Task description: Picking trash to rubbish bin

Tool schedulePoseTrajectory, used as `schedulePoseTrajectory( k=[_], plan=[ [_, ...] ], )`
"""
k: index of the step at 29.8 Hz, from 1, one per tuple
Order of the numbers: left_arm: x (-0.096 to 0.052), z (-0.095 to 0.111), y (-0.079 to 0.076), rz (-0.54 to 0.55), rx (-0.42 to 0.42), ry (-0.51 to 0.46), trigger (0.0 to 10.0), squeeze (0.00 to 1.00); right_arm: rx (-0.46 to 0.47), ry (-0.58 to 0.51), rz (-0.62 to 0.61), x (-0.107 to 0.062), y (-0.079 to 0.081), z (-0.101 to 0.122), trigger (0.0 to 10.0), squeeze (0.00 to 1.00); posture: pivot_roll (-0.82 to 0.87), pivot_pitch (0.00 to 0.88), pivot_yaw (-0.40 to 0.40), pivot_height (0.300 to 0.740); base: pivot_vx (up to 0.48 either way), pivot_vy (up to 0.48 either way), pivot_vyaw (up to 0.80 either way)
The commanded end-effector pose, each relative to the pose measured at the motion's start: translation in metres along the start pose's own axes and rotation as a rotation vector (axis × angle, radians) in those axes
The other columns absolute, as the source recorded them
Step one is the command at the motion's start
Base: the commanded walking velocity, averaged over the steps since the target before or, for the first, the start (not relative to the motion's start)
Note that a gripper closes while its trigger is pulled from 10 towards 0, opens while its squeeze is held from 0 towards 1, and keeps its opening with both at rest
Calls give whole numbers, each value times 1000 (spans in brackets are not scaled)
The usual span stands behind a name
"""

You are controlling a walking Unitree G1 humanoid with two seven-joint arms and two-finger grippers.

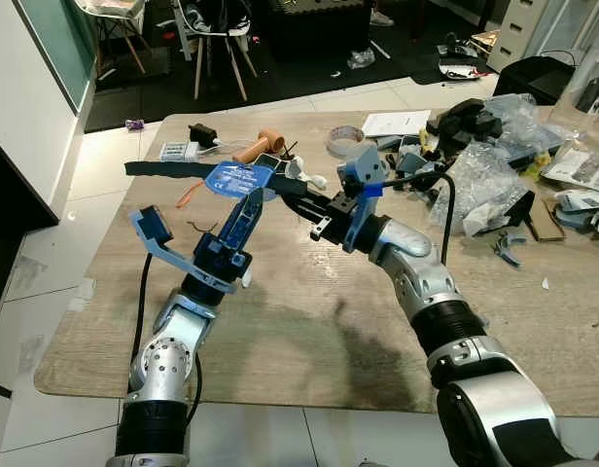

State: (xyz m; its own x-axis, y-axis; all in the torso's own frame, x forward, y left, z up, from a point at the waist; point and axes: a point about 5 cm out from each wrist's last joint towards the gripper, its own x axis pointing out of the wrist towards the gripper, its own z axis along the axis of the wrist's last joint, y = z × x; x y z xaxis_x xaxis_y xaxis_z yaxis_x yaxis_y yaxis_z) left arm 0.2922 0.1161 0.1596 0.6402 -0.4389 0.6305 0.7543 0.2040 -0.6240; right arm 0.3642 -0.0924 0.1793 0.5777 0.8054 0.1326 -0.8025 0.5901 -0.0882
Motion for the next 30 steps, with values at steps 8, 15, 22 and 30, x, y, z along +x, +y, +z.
schedulePoseTrajectory(
  k=[8,15,22,30],
  plan=[
    [-6,-5,1,16,10,30,0,0,-2,9,5,-1,2,-4,0,0,-16,41,61,740,0,0,0],
    [-11,-10,9,81,36,63,0,0,-4,17,5,-1,3,-5,0,0,-16,41,64,740,0,0,0],
    [-15,-8,17,153,51,69,10000,1000,-10,26,5,-1,3,-6,0,0,-15,38,62,740,0,0,0],
    [-22,-1,18,152,67,60,10000,1000,-17,42,9,-1,3,-8,0,0,-14,37,59,740,0,0,0]
  ],
)
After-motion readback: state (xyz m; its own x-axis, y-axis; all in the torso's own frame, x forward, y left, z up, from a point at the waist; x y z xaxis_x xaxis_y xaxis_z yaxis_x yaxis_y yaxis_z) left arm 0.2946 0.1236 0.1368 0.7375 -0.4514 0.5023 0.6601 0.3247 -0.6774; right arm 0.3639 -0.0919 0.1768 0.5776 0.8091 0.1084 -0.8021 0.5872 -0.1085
